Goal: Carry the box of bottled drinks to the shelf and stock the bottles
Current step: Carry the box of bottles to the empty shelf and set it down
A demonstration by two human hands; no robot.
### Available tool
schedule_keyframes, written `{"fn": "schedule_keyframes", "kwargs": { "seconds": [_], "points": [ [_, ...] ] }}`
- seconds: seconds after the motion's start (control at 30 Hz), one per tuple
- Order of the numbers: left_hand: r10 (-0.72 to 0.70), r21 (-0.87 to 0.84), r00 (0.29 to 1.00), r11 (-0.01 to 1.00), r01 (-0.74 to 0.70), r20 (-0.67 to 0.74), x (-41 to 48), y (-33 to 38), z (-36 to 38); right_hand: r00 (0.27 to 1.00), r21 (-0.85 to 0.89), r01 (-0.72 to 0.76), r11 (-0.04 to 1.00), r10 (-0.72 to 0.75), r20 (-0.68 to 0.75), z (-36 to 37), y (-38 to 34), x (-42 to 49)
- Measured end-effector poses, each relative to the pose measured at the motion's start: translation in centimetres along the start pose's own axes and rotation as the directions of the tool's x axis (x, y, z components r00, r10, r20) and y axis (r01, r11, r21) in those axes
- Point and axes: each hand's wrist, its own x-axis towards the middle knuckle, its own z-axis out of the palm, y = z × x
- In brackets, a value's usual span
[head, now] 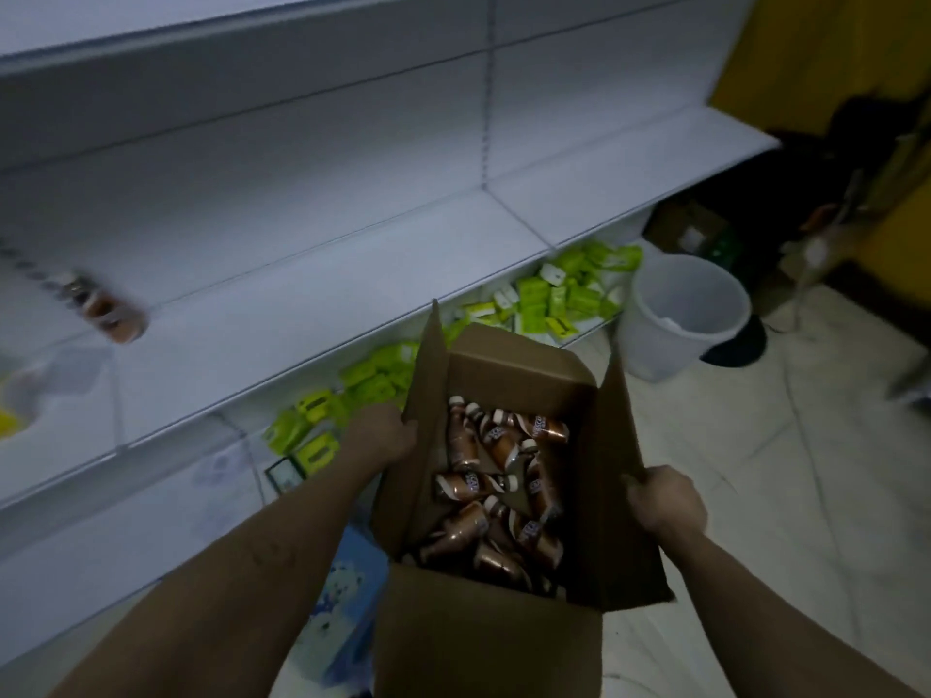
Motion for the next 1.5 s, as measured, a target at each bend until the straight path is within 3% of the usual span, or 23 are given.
{"fn": "schedule_keyframes", "kwargs": {
  "seconds": [0.23,0.53,0.7,0.83,0.93,1.27,1.37,1.5],
  "points": [
    [0.213,0.034,0.973,0.976,-0.216,0.087,4.0,11.9,2.5,0.962,0.108,-0.213,0.971,0.228,-0.152,-4.5,7.7,1.6],
    [0.442,0.062,0.885,0.889,-0.454,0.148,12.6,19.7,6.2,0.823,0.263,-0.447,0.855,0.508,-0.253,-2.6,10.6,4.0],
    [0.486,0.087,0.825,0.845,-0.528,0.288,20.0,20.2,10.3,0.713,0.384,-0.572,0.724,0.671,-0.202,4.2,8.8,6.5],
    [0.484,0.143,0.800,0.817,-0.558,0.355,23.8,18.1,15.3,0.612,0.446,-0.684,0.577,0.787,-0.078,12.1,7.1,7.4],
    [0.481,0.137,0.797,0.819,-0.557,0.366,26.4,16.2,20.2,0.538,0.514,-0.691,0.509,0.837,-0.105,18.6,6.8,8.7],
    [0.593,0.036,0.749,0.777,-0.629,0.296,33.6,9.0,40.8,0.450,0.568,-0.690,0.449,0.881,-0.149,42.0,12.0,13.9],
    [0.612,0.003,0.752,0.775,-0.632,0.245,33.9,5.7,44.0,0.414,0.563,-0.693,0.450,0.888,-0.199,46.7,11.7,14.1],
    [0.690,0.052,0.701,0.705,-0.707,0.178,34.3,3.8,44.6,0.392,0.607,-0.613,0.506,0.861,-0.323,48.4,10.4,14.3]
  ]
}}
